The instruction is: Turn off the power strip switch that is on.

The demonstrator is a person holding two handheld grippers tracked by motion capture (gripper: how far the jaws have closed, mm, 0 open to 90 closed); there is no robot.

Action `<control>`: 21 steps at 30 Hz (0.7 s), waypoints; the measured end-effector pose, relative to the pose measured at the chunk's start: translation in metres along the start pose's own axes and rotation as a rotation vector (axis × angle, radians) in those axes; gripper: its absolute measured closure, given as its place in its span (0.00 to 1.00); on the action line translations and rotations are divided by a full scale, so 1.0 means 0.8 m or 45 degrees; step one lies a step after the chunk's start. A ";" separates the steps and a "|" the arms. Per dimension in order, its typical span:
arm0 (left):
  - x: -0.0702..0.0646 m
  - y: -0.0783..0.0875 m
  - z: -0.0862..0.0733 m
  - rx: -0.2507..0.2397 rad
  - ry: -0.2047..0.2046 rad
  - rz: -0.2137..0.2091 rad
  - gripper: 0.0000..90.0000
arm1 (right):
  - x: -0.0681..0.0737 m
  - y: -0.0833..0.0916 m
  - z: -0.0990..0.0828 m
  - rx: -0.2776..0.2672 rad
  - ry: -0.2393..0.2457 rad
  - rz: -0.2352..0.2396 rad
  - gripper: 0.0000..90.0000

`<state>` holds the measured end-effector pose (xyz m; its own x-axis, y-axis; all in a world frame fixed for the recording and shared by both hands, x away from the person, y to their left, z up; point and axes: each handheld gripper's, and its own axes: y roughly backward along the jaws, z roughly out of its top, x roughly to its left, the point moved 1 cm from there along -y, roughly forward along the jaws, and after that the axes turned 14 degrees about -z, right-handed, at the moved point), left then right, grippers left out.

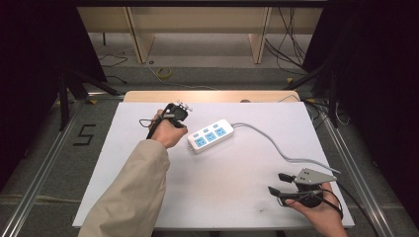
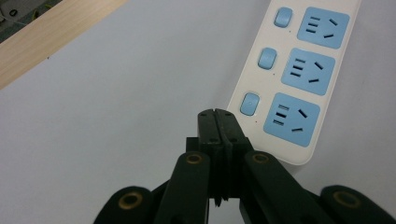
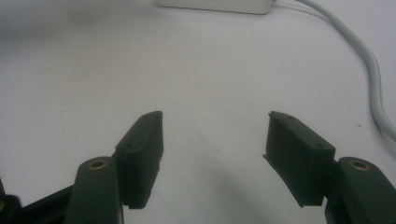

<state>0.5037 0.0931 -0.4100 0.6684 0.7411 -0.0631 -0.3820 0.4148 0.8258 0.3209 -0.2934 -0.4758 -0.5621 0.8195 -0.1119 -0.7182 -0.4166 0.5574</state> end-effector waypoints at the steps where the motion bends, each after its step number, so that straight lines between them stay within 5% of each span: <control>1: 0.000 0.000 0.000 0.002 0.000 0.001 1.00 | 0.000 0.000 0.000 0.000 0.000 0.000 0.42; 21: 0.002 -0.013 0.014 0.031 -0.020 0.007 1.00 | 0.000 0.000 0.000 0.001 0.001 0.002 0.42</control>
<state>0.5156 0.0841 -0.4123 0.6761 0.7351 -0.0497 -0.3704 0.3974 0.8396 0.3212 -0.2936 -0.4759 -0.5632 0.8187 -0.1116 -0.7170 -0.4172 0.5584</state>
